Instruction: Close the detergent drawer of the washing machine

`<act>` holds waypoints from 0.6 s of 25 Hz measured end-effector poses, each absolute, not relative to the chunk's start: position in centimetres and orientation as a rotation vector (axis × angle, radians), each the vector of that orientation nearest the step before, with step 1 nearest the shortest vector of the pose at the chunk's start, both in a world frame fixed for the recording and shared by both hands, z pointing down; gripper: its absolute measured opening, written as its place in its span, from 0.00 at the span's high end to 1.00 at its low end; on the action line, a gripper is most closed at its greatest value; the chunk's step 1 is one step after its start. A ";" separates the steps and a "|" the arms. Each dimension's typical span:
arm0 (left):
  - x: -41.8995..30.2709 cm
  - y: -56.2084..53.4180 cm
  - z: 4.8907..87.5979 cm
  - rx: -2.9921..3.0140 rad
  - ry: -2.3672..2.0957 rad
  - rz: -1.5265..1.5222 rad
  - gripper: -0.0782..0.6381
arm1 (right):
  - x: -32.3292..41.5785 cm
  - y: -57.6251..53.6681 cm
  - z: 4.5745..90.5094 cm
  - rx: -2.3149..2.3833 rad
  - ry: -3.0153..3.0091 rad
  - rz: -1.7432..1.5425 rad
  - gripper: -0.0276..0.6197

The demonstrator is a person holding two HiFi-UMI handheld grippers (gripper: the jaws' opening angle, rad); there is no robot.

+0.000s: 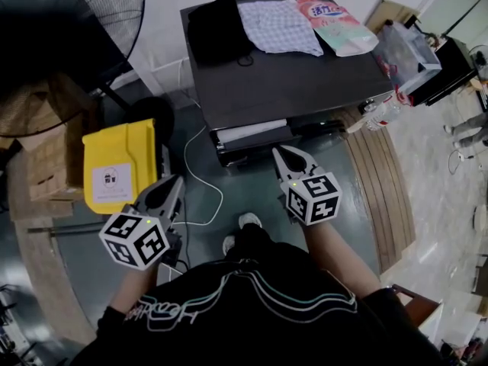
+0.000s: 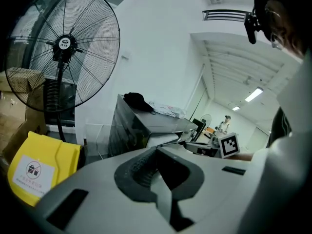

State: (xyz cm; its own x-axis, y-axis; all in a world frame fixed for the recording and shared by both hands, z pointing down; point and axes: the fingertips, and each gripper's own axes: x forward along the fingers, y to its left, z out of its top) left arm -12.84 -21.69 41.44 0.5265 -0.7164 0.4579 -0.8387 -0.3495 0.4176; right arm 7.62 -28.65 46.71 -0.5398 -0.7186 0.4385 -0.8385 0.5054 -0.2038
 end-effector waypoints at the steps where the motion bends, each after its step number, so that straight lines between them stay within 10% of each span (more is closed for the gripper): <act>1: -12.9 -21.8 41.4 2.149 -1.258 0.257 0.86 | 7.6 -28.7 46.7 1.310 -2.456 0.571 0.92; 15: -13.8 -21.8 41.6 2.115 -1.292 0.254 0.86 | 6.7 -31.8 46.7 1.327 -2.454 0.604 0.92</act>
State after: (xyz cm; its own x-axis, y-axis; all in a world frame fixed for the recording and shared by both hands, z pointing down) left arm -13.84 -21.81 41.56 0.4983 -0.7291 0.4692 -0.8524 -0.3132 0.4186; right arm 6.72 -31.84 46.71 -0.5355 -0.7233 0.4360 -0.8430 0.4887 -0.2247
